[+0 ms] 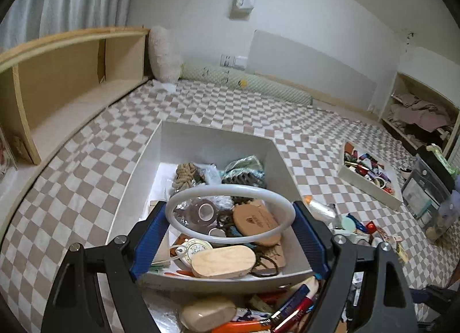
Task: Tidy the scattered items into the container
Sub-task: 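Carry the ring and lighter to the white box while the left tool releases the ring inside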
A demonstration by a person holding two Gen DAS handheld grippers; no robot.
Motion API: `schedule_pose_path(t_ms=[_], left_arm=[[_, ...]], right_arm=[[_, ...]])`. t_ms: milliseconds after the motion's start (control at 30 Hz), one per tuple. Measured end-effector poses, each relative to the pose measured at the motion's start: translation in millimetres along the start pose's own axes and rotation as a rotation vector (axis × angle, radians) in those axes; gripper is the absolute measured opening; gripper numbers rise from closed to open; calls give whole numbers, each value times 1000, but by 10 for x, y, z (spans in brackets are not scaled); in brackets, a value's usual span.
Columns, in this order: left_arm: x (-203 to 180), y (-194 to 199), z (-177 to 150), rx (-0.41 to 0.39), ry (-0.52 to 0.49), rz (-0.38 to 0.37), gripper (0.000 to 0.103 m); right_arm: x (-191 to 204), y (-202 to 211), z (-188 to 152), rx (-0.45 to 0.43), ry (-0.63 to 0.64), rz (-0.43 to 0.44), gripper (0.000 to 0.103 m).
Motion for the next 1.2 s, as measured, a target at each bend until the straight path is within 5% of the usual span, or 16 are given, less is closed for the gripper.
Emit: schedule_pose_path(t_ms=[800, 900, 1200], left_arm=[[310, -711, -80, 107, -52, 128, 87], [336, -734, -107, 111, -46, 133, 95], [452, -583, -168, 77, -17, 118, 95]], right_arm=[[425, -254, 902, -44, 80, 54, 81], [449, -321, 957, -35, 73, 63, 81], [491, -593, 1075, 3, 75, 60, 81]])
Point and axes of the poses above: each gripper's, at about its wrist camera, not at the fingertips, and y roughly against the way its jaws point, x to its left, z to its top, the point moved 6 cm from there along -y, roughly the way its jaws point, and after that the axes turned 1 degree about x, right-handed, at the moved point
